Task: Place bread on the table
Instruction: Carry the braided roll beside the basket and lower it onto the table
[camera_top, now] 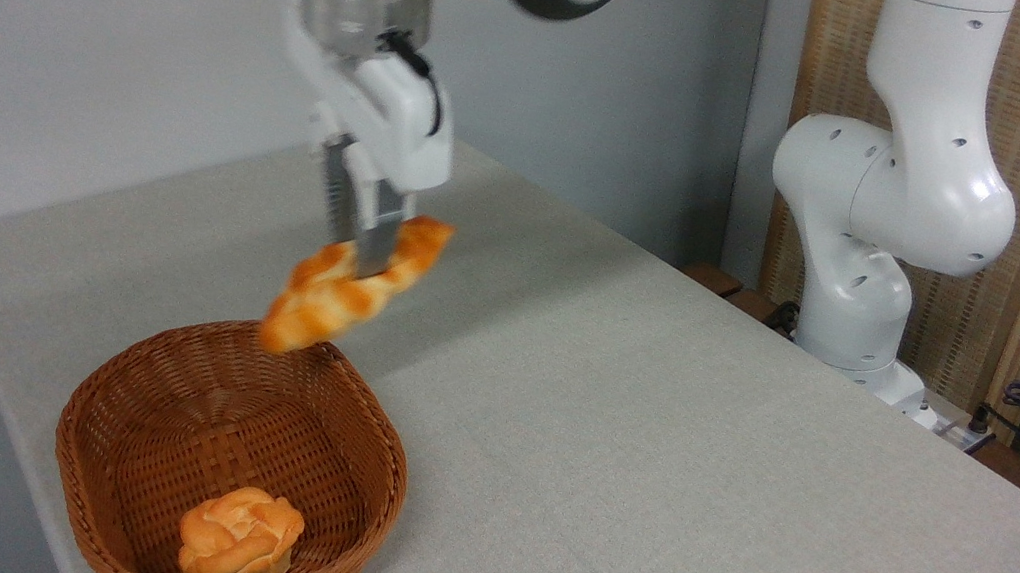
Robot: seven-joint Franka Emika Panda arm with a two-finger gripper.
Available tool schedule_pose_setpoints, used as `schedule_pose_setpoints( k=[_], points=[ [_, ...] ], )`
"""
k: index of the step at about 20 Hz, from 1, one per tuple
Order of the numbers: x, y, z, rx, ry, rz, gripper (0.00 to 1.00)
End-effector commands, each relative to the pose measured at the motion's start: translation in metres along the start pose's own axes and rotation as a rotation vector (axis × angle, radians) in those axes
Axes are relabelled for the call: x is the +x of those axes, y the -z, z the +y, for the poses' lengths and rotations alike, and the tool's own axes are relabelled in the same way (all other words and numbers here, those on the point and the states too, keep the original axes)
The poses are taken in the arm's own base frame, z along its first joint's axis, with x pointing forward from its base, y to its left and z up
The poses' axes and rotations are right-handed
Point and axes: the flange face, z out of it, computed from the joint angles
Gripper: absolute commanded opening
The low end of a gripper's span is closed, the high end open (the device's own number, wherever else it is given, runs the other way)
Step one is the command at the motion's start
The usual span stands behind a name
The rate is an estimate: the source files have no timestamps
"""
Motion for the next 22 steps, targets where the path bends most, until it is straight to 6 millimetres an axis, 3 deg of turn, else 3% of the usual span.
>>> schedule_pose_setpoints(
  k=[1,2,5,7,8,22],
  points=[
    [-0.037,-0.01,0.032,-0.047,-0.111,-0.08,0.38],
    [-0.04,-0.018,0.036,-0.05,-0.132,-0.118,0.42],
    [-0.042,-0.038,0.04,-0.034,-0.165,-0.192,0.7],
    [-0.043,-0.045,0.037,-0.035,-0.159,-0.194,0.97],
    [-0.042,-0.045,0.036,-0.029,-0.159,-0.192,1.0],
    [-0.038,-0.046,0.032,-0.01,-0.153,-0.177,1.0]
  ],
)
